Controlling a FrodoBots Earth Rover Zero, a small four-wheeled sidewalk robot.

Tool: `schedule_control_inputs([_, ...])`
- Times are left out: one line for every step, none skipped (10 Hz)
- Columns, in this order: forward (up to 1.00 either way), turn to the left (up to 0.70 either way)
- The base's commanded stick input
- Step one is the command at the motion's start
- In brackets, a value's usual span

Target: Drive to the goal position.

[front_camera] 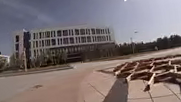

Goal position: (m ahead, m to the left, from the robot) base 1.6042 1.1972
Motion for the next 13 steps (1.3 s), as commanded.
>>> schedule_control_inputs([0.05, 0.0])
schedule_control_inputs([0.05, 0.0])
schedule_control_inputs([0.05, 0.0])
schedule_control_inputs([0.05, 0.0])
schedule_control_inputs([0.05, 0.0])
schedule_control_inputs([0.05, 0.0])
schedule_control_inputs([0.05, 0.0])
schedule_control_inputs([0.05, 0.0])
schedule_control_inputs([0.05, 0.0])
schedule_control_inputs([0.05, 0.0])
schedule_control_inputs([0.05, 0.0])
schedule_control_inputs([0.05, 0.0])
schedule_control_inputs([0.05, 0.0])
